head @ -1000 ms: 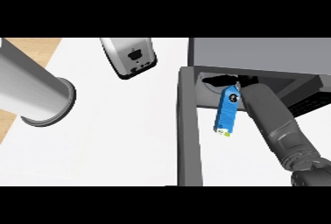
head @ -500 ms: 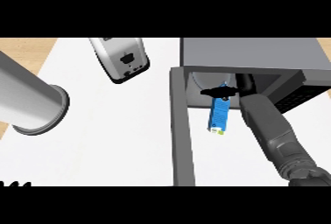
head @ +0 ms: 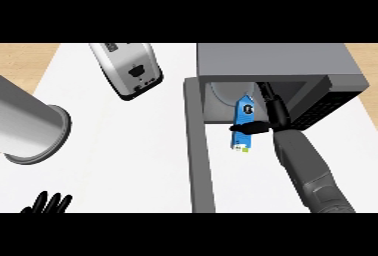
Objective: Pick up the milk, place it into the microwave and close the microwave
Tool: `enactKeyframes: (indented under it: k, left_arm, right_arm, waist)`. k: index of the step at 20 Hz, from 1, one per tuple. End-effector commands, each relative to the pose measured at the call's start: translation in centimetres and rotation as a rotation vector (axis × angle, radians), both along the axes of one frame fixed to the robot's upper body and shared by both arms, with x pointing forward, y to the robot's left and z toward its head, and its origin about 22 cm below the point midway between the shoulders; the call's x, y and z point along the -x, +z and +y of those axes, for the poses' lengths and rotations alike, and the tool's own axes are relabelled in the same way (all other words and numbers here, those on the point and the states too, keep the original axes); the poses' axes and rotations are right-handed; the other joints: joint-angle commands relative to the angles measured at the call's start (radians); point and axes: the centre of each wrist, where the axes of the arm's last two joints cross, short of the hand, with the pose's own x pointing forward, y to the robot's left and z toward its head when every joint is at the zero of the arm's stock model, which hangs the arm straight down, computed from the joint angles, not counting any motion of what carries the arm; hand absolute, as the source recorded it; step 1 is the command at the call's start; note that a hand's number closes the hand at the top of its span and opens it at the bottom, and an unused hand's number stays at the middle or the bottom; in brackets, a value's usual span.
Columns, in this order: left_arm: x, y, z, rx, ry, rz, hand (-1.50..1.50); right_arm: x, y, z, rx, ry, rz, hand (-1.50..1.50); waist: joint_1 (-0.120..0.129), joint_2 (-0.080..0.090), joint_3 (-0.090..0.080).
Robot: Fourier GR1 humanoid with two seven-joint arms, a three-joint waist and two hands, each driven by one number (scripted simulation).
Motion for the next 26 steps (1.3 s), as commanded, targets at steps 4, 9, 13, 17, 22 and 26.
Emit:
enactKeyframes:
  k: [4,9,13,17,22,26]
  left_arm:
    - [-3.1,-0.1,-1.5,-0.022,-0.058,0.029,-1.5]
    - [-3.8,-0.3,-3.8,-0.101,-0.141,0.075,1.5]
    - [-6.1,-0.2,-5.5,-0.131,-0.212,0.08,1.5]
    - [-8.2,-1.2,-6.4,-0.195,-0.232,0.085,1.5]
    - [-12.0,-2.7,-8.1,-0.286,-0.287,0.116,1.5]
    - [-12.6,-3.4,-12.8,-0.417,-0.501,0.186,1.5]
  right_arm:
    - [3.9,-3.0,-0.7,-0.081,0.033,0.05,-1.5]
    - [7.0,-4.1,-2.7,-0.13,0.072,0.042,-1.5]
    - [9.7,-3.6,-4.1,-0.112,0.063,0.019,-1.5]
    - [13.6,-2.8,-6.7,-0.117,0.034,0.007,-1.5]
    - [17.4,-0.2,-8.1,-0.07,-0.03,-0.02,-1.5]
    - [19.4,0.6,-10.1,-0.056,-0.049,-0.034,-1.5]
  waist:
    - [-0.025,-0.005,-0.001]
    - [-0.044,-0.012,-0.003]
    - [-0.04,-0.007,-0.002]
    - [-0.047,-0.005,-0.003]
    - [-0.029,0.003,-0.002]
    - [-0.051,0.004,-0.002]
